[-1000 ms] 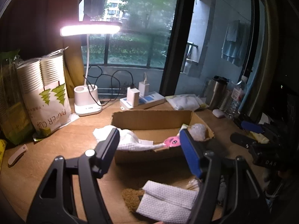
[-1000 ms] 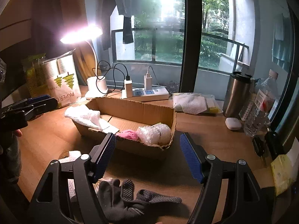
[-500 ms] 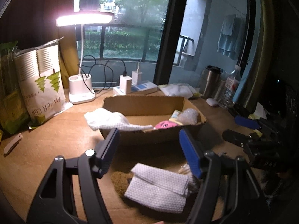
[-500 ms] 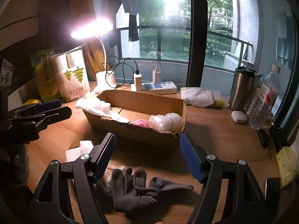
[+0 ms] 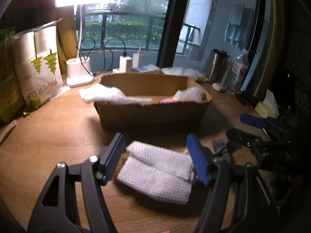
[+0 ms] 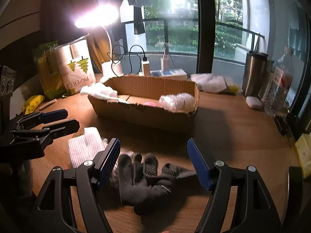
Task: Organize soft objects
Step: 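Move the left gripper to the white wipe pack while the right approaches the gray glove, then close the left gripper on the white wipe pack while the right grasps the gray glove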
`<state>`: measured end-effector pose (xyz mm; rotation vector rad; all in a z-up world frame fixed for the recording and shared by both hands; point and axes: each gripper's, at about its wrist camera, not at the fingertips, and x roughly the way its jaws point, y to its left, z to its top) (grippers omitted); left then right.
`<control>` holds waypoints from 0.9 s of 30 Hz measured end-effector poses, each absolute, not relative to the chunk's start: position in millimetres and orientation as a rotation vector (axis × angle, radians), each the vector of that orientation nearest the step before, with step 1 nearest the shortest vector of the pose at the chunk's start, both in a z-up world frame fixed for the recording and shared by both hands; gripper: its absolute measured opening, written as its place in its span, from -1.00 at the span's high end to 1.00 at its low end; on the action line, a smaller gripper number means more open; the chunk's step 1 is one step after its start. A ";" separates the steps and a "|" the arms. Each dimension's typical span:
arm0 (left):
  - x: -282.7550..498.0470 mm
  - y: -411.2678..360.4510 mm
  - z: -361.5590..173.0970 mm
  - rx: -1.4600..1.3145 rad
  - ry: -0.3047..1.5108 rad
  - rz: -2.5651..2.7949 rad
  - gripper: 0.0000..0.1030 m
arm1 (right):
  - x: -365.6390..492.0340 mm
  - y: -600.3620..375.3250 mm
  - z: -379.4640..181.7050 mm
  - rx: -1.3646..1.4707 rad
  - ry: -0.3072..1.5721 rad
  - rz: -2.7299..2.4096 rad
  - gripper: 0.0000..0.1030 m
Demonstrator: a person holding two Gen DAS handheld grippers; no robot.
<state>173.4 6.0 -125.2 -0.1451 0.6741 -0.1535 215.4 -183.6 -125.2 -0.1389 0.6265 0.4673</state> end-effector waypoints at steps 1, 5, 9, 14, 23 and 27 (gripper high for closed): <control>172.5 5.0 -128.8 -0.143 0.684 -0.156 -0.32 | 215.0 -184.0 -127.7 -0.137 0.632 0.466 -0.45; 170.9 2.5 -142.0 -0.139 0.722 -0.163 -0.33 | 214.6 -189.1 -138.9 -0.124 0.655 0.459 -0.45; 170.9 -1.9 -153.2 -0.130 0.753 -0.172 -0.33 | 216.9 -195.6 -149.5 -0.108 0.683 0.446 -0.45; 175.6 -7.7 -164.8 -0.115 0.795 -0.170 -0.33 | 220.7 -201.7 -160.5 -0.099 0.714 0.435 -0.45; 178.5 -7.9 -172.6 -0.106 0.808 -0.167 -0.31 | 228.5 -202.7 -182.5 -0.092 0.788 0.435 -0.45; 176.7 -11.5 -174.2 -0.086 0.808 -0.181 -0.22 | 230.4 -199.6 -188.1 -0.094 0.814 0.442 -0.45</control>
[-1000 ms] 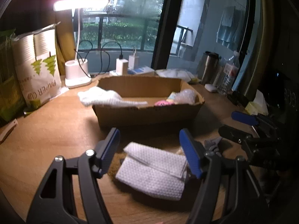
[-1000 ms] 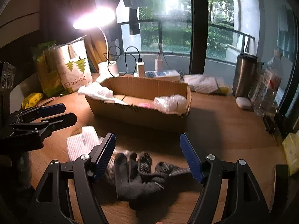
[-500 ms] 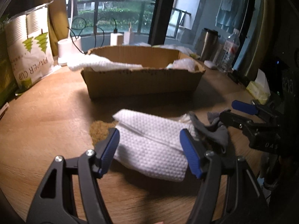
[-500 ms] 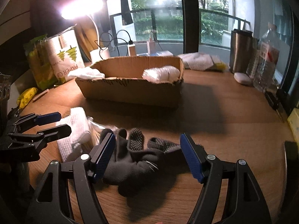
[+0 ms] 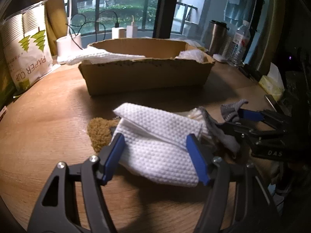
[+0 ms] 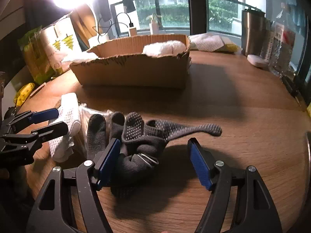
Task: Organize soft objects
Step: 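Close the left gripper on the white wipe pack while the right grasps the gray glove, then lift the wipe pack with the left gripper while the right carries the glove toward the box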
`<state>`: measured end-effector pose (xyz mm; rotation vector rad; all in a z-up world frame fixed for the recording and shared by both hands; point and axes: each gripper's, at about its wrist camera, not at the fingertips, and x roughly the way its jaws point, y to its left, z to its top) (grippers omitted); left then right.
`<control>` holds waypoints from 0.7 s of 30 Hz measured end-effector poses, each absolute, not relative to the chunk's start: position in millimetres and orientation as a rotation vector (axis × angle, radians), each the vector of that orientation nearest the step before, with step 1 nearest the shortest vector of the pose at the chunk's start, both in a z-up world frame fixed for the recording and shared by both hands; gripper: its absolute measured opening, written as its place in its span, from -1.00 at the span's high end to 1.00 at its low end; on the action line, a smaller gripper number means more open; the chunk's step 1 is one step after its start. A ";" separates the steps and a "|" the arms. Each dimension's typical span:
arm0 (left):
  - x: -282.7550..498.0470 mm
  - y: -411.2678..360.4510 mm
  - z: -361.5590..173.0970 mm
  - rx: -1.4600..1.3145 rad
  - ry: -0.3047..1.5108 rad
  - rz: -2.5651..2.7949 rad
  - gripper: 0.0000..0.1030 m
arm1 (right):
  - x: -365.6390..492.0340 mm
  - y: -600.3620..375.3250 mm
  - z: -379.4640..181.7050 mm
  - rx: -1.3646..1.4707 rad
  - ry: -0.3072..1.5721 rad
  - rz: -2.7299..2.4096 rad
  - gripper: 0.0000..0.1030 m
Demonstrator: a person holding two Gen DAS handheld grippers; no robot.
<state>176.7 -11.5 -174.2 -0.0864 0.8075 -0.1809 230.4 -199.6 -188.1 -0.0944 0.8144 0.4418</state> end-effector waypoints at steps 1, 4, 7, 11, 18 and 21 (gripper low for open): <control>176.0 -12.4 -175.5 -0.083 0.813 -0.187 -0.15 | 230.5 -198.8 -188.5 -0.097 0.817 0.443 -0.45; 173.9 -15.3 -179.2 -0.081 0.825 -0.210 0.12 | 231.3 -195.8 -191.6 -0.109 0.839 0.447 -0.41; 170.3 -20.2 -180.1 -0.075 0.828 -0.238 0.42 | 230.1 -191.2 -194.1 -0.134 0.847 0.448 -0.10; 164.4 -22.9 -174.2 -0.068 0.810 -0.253 0.69 | 227.7 -187.8 -193.9 -0.148 0.843 0.458 0.33; 154.3 -18.6 -154.2 -0.082 0.752 -0.267 0.72 | 222.5 -192.0 -183.5 -0.147 0.808 0.457 0.39; 153.8 -13.9 -145.8 -0.093 0.730 -0.260 0.72 | 220.1 -194.3 -174.1 -0.144 0.780 0.453 0.39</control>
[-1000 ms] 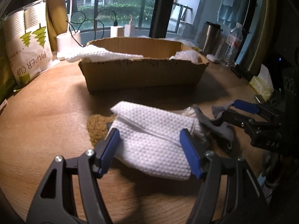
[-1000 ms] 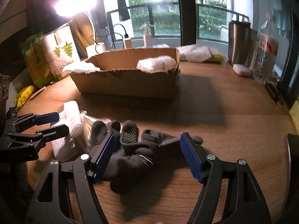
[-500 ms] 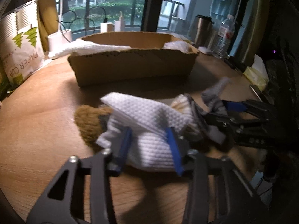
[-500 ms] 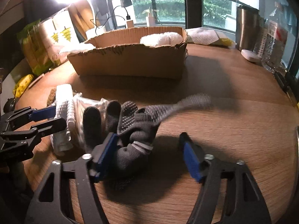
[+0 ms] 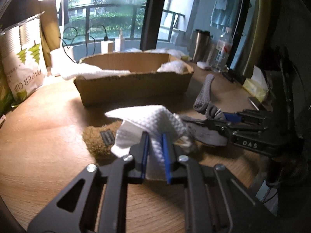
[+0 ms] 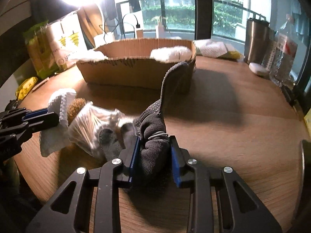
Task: Organize soft objects
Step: 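Lift the wipe pack with the left gripper while the right carries the glove toward the box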
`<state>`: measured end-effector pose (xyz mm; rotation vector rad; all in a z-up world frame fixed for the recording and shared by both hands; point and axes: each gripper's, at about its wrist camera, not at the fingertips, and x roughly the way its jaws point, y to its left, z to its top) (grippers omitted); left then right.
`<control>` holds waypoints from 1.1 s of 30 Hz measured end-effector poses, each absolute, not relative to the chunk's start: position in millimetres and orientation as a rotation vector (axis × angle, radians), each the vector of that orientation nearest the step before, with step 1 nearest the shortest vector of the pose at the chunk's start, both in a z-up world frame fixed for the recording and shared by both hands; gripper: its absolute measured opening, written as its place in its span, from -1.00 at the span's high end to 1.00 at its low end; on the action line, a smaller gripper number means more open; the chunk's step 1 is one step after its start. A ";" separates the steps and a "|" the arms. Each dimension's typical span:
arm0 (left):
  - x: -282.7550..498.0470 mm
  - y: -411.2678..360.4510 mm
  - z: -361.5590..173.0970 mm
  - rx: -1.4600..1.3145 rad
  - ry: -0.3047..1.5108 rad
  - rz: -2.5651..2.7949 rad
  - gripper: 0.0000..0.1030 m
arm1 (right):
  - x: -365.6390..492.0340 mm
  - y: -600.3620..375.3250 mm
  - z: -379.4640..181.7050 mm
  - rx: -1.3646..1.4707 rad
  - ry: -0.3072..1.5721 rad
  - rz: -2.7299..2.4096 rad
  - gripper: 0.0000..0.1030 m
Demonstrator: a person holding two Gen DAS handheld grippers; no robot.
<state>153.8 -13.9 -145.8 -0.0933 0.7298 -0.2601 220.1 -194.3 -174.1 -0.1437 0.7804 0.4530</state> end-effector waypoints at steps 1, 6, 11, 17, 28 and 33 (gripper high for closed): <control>153.8 -12.4 -143.4 -0.098 0.725 -0.257 0.72 | 219.8 -194.7 -172.2 -0.143 0.775 0.453 0.39; 153.9 -3.1 -130.0 -0.111 0.689 -0.236 0.72 | 217.8 -197.2 -158.4 -0.136 0.741 0.456 0.39; 154.7 1.5 -120.2 -0.116 0.662 -0.225 0.72 | 215.7 -196.2 -144.9 -0.128 0.712 0.472 0.39; 156.5 2.0 -108.7 -0.123 0.641 -0.232 0.72 | 210.3 -195.7 -123.7 -0.130 0.652 0.482 0.39; 163.8 1.8 -88.9 -0.124 0.591 -0.248 0.72 | 212.5 -197.1 -94.5 -0.129 0.584 0.487 0.39; 170.8 2.8 -80.4 -0.120 0.572 -0.249 0.72 | 218.5 -193.4 -85.0 -0.132 0.565 0.494 0.39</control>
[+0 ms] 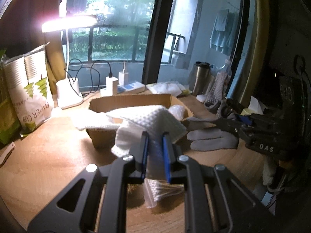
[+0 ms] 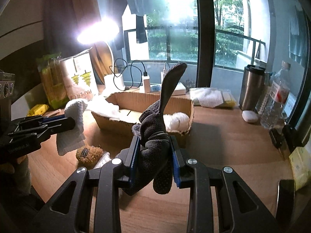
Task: Organize soft objects
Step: 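Lift the wipe pack with the left gripper while the right carries the glove toward the box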
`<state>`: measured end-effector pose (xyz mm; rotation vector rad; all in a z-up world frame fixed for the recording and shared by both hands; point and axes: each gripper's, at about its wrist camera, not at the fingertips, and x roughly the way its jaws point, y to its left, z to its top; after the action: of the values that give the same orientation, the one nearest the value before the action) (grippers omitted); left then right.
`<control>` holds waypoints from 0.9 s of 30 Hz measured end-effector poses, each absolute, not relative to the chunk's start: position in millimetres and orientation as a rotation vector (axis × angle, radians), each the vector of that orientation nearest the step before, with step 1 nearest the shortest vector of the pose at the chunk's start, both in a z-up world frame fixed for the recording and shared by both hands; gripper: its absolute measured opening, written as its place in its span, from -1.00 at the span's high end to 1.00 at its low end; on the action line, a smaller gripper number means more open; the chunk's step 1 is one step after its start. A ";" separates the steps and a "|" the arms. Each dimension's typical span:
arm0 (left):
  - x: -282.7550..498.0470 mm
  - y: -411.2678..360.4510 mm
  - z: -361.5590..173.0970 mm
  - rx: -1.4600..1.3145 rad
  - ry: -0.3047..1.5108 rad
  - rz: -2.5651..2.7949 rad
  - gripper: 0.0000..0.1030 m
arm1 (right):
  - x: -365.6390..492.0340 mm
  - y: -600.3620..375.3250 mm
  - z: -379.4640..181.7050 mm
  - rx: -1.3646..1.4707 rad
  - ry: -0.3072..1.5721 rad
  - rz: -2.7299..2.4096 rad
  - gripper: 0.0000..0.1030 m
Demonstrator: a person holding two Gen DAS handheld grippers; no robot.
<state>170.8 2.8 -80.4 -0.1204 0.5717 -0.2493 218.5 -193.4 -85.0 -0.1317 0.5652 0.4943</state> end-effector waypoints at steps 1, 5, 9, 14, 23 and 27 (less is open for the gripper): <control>172.8 3.7 -78.8 -0.120 0.568 -0.248 0.72 | 219.6 -192.7 -84.0 -0.132 0.563 0.496 0.39; 178.1 6.5 -74.5 -0.122 0.555 -0.241 0.72 | 225.1 -189.2 -78.8 -0.138 0.553 0.502 0.39; 184.5 9.2 -69.7 -0.117 0.538 -0.235 0.72 | 231.3 -186.7 -73.0 -0.140 0.539 0.505 0.39; 193.9 11.8 -64.6 -0.107 0.519 -0.229 0.72 | 241.8 -185.2 -67.5 -0.138 0.527 0.507 0.39; 212.3 14.8 -58.3 -0.101 0.498 -0.222 0.72 | 262.0 -181.9 -63.7 -0.136 0.513 0.516 0.39; 222.6 16.4 -56.1 -0.097 0.491 -0.217 0.72 | 270.0 -181.3 -62.4 -0.133 0.506 0.517 0.39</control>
<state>222.6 16.4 -56.1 -0.0972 0.4907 -0.2172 270.0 -181.3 -62.4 -0.1331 0.5061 0.5174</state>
